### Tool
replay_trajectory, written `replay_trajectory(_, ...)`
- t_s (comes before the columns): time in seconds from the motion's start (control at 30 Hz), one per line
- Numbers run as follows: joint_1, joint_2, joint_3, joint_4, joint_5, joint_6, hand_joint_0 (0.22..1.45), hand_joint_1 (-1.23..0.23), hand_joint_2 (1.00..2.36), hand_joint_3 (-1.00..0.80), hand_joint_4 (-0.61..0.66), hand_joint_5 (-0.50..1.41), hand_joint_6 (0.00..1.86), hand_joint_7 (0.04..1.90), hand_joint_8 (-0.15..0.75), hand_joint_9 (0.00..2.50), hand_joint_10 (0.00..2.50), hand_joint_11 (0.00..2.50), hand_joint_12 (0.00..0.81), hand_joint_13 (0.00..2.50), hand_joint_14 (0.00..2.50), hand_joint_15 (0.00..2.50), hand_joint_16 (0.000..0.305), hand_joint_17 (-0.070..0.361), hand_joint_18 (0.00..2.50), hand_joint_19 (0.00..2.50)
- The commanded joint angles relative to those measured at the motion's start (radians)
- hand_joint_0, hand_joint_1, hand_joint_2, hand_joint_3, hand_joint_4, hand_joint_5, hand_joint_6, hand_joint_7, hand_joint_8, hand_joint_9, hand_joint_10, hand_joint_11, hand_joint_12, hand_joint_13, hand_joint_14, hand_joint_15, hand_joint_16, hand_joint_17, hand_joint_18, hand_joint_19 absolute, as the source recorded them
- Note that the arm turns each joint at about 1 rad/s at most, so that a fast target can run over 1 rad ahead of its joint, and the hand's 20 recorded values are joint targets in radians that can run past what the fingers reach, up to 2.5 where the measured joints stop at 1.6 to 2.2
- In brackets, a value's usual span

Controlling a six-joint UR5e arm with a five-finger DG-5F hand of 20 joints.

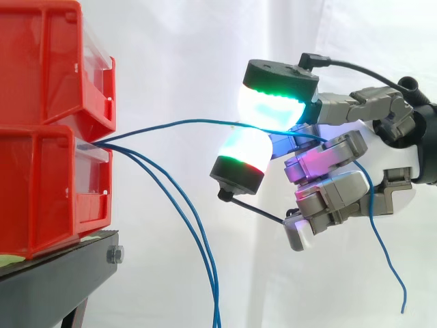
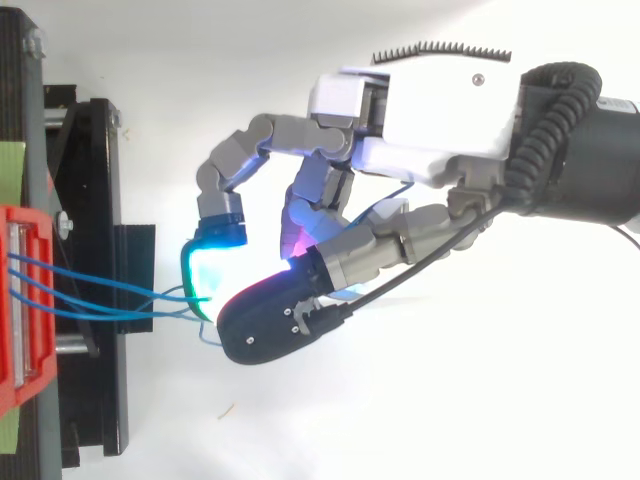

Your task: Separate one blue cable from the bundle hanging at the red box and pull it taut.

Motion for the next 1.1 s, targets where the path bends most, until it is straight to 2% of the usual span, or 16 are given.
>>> replay_trajectory(0.0,0.000,0.000,0.000,0.000,0.003,-0.001,0.65,-0.74,1.01,-0.25,0.01,-0.17,0.93,1.09,0.290,1.26,1.32,1.53,0.331,1.41,0.00,1.64,0.047,0.105,0.90,0.78)
replay_trajectory(1.07,0.000,0.000,0.000,-0.001,0.004,-0.001,0.66,-0.74,1.01,-0.23,-0.03,-0.17,0.93,1.12,0.296,1.25,1.35,1.50,0.329,1.44,0.00,1.65,0.047,0.105,0.92,0.78)
